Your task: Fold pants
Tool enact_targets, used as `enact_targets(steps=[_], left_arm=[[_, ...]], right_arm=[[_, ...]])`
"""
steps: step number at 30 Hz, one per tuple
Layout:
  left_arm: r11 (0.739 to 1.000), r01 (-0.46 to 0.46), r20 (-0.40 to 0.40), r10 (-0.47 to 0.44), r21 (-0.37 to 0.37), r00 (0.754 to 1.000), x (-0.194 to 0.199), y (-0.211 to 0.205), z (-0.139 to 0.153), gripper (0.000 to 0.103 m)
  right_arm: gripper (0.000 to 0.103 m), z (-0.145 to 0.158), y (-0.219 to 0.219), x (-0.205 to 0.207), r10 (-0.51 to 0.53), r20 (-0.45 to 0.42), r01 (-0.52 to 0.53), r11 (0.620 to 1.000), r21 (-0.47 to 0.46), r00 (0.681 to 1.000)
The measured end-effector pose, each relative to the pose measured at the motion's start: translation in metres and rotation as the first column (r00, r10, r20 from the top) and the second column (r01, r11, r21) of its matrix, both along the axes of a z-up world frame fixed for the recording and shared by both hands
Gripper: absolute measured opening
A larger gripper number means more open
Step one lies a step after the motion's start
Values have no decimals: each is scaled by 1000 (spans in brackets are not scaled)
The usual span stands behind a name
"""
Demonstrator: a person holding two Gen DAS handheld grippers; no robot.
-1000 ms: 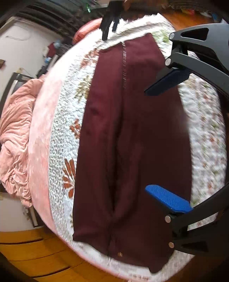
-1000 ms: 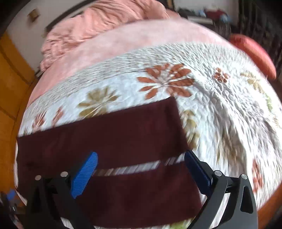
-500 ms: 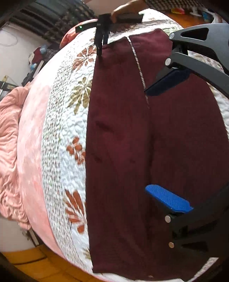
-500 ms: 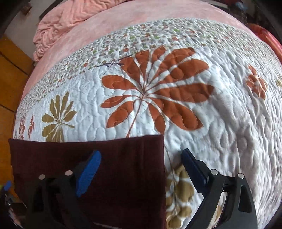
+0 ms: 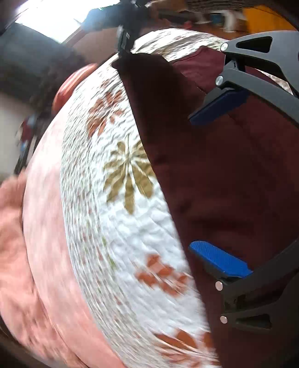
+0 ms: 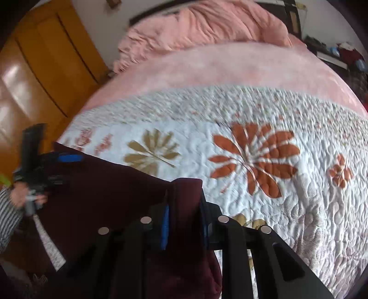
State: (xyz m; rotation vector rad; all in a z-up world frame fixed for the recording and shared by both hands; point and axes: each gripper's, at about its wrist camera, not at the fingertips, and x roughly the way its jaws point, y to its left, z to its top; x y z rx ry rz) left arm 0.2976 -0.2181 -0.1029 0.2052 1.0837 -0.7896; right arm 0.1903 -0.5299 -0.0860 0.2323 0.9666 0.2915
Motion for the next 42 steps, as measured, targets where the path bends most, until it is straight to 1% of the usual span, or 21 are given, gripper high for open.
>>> enact_targets(steps=[1, 4, 7, 10, 12, 15, 16, 18, 20, 22, 23, 24, 25, 27, 28, 30, 32, 34, 37, 39, 42], left_arm=[[998, 69, 1, -69, 8, 998, 6, -12, -5, 100], [979, 195, 10, -196, 51, 981, 17, -38, -17, 100], [958, 285, -18, -285, 25, 958, 27, -55, -20, 100], [948, 316, -22, -316, 23, 949, 38, -67, -19, 100], [937, 349, -72, -349, -3, 935, 45, -72, -20, 100], [905, 424, -173, -424, -42, 889, 47, -81, -25, 100], [892, 450, -197, -449, -39, 872, 46, -84, -28, 100], [881, 472, -227, -465, -27, 856, 44, -85, -34, 99], [882, 469, -258, -464, -47, 847, 44, -79, -36, 97], [890, 449, -289, -451, -77, 845, 44, -71, -36, 58], [895, 435, -311, -444, -102, 841, 44, -64, -34, 34], [902, 420, -309, -430, -101, 848, 43, -58, -31, 26], [906, 412, -297, -421, -95, 857, 40, -52, -27, 22], [926, 372, -206, -378, -67, 903, 27, -40, -8, 16], [939, 340, -143, -344, -52, 928, 17, -35, 5, 16], [959, 282, 8, -283, 14, 959, -6, -32, 26, 16], [971, 212, 186, -230, 111, 955, -51, -27, 46, 16], [966, 161, 262, -212, 202, 942, -89, -30, 46, 16], [945, 168, 318, -257, 280, 913, -154, -26, 31, 16], [932, 169, 359, -285, 321, 889, -188, -21, 15, 18], [912, 167, 377, -314, 374, 871, -215, -21, -13, 18]], right_arm=[[21, 8, 0, -5, 16, 27, -16, 1000, 14, 1000], [21, 22, 1, -13, 45, 68, -47, 998, 37, 997], [21, 30, -2, -23, 69, 93, -74, 996, 46, 993], [21, 37, 0, -27, 91, 118, -97, 994, 52, 989], [21, 40, 1, -29, 99, 131, -107, 993, 58, 987], [21, 43, 2, -32, 107, 152, -118, 991, 62, 983], [21, 44, 2, -33, 107, 159, -120, 990, 72, 981], [21, 47, 1, -36, 108, 174, -124, 989, 79, 979], [21, 49, 0, -37, 95, 178, -110, 991, 79, 979], [21, 49, -3, -36, 74, 176, -91, 992, 89, 982], [21, 47, -5, -36, 63, 170, -80, 992, 93, 983], [21, 45, -5, -34, 50, 162, -65, 994, 85, 985], [21, 43, -5, -33, 43, 158, -57, 995, 83, 986], [21, 39, -5, -33, 20, 153, -32, 996, 80, 988], [21, 37, -5, -35, 7, 157, -18, 997, 71, 988], [22, 36, -4, -40, -15, 167, 7, 999, 46, 986], [22, 31, 0, -54, -23, 182, 15, 999, 49, 983], [22, 22, 7, -68, -11, 180, 6, 1000, 28, 984], [23, -2, 21, -102, 10, 139, -6, 1000, -31, 990], [23, -18, 26, -125, 8, 111, -5, 1000, -26, 994], [24, -35, 31, -153, -16, 81, 17, 1000, -9, 997]])
